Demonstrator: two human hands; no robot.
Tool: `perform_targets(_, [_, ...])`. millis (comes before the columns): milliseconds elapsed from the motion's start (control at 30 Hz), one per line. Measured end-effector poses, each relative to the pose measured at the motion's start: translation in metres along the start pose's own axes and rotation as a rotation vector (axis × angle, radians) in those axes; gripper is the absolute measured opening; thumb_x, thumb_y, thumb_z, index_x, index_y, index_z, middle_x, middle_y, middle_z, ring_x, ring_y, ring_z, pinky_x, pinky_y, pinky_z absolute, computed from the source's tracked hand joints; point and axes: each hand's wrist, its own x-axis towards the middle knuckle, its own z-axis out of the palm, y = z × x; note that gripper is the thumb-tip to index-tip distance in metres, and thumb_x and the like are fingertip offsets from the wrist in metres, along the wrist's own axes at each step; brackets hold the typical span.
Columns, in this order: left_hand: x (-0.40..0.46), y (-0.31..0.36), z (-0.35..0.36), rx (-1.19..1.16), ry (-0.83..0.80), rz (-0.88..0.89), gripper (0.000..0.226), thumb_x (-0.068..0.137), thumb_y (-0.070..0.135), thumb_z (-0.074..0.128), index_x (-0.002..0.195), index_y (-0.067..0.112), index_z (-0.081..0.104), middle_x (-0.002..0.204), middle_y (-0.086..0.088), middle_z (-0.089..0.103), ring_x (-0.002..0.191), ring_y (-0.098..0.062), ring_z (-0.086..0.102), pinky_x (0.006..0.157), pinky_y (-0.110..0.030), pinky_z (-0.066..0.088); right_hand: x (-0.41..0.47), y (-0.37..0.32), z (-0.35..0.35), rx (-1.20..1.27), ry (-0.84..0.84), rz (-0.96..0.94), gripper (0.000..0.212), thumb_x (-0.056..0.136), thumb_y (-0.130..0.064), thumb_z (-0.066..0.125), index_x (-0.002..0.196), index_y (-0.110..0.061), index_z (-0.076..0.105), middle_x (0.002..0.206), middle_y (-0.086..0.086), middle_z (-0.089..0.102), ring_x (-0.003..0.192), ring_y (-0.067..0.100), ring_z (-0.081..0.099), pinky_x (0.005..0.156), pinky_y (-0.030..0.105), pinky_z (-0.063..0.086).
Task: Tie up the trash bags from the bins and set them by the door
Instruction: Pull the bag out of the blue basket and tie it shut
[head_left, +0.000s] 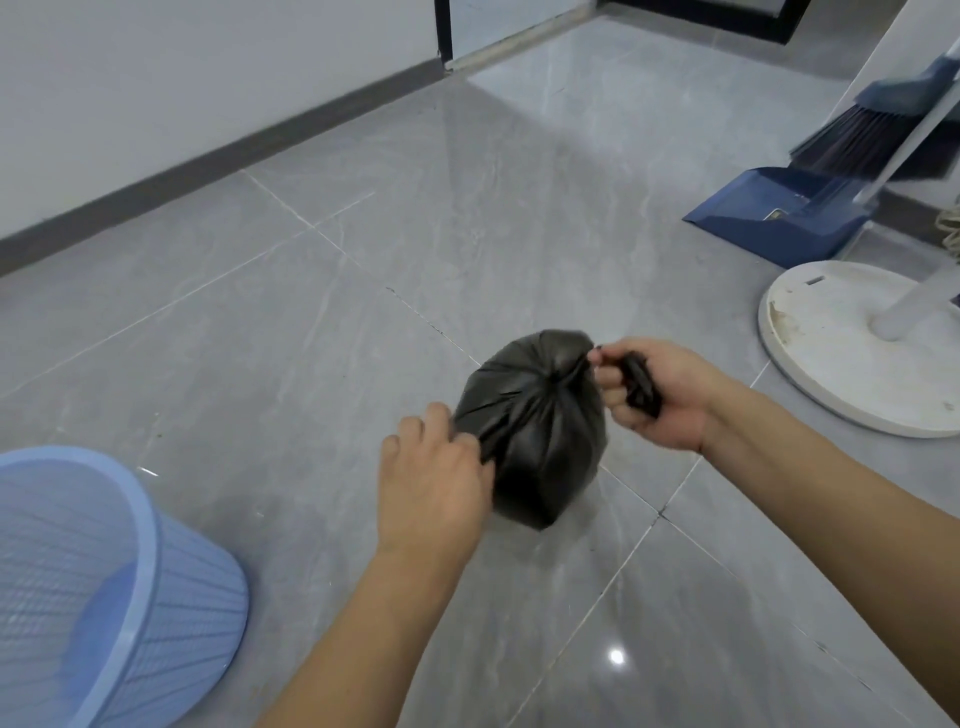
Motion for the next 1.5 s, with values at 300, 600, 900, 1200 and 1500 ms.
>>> perform_targets(300, [-0.023,0.015,0.01,-0.378,-0.272,0.172,0.038,0.087,0.041,0.012,0.085,0.027,0.048,0.096,0.006,0.047,0.095,-0.019,0.046,0.089,-0.038,0.038,0.013,0.07,0.014,-1.419,0.15,-0.515,0.028,0.095,-0.031,0.047,0.076,-0.011,0.052,0.085,0.004,0.054,0.083,0.022,0.057,0.081,0.042,0.045])
perform_targets(600, [-0.018,-0.009,0.018,-0.817,-0.138,-0.127,0.018,0.094,0.031,0.05,0.085,0.022,0.063,0.095,0.01,0.057,0.094,-0.014,0.052,0.09,-0.039,0.043,0.0,0.082,-0.003,-1.683,-0.027,-0.656,0.024,0.091,-0.034,0.039,0.074,-0.017,0.043,0.101,-0.005,0.03,0.061,0.017,0.047,0.067,0.038,0.045])
perform_targets(900, [-0.008,0.003,-0.003,-1.048,-0.109,-0.157,0.034,0.087,0.011,0.054,0.056,0.026,0.053,0.103,0.015,0.06,0.095,-0.008,0.055,0.069,-0.013,0.038,-0.004,0.058,-0.009,-1.944,0.205,-1.184,0.025,0.08,-0.031,0.043,0.083,-0.013,0.06,0.087,0.002,0.058,0.055,0.022,0.058,0.04,0.028,0.038])
perform_targets(1200, [-0.006,0.005,-0.01,-1.182,-0.036,-0.224,0.02,0.098,0.023,0.045,0.097,0.025,0.065,0.083,0.006,0.066,0.076,-0.008,0.058,0.066,-0.023,0.047,-0.018,0.057,0.0,-2.084,0.072,-1.294,0.022,0.083,-0.026,0.045,0.077,-0.019,0.064,0.084,0.0,0.057,0.056,0.018,0.054,0.043,0.024,0.024])
perform_targets(1500, [0.007,0.016,0.003,-1.258,-0.132,-0.46,0.027,0.101,0.029,0.039,0.083,0.014,0.052,0.069,0.003,0.065,0.067,-0.011,0.061,0.064,-0.028,0.047,-0.012,0.066,-0.007,-1.834,0.146,-1.52,0.025,0.085,-0.008,0.061,0.107,-0.018,0.056,0.078,0.0,0.061,0.056,0.022,0.053,0.039,0.03,0.039])
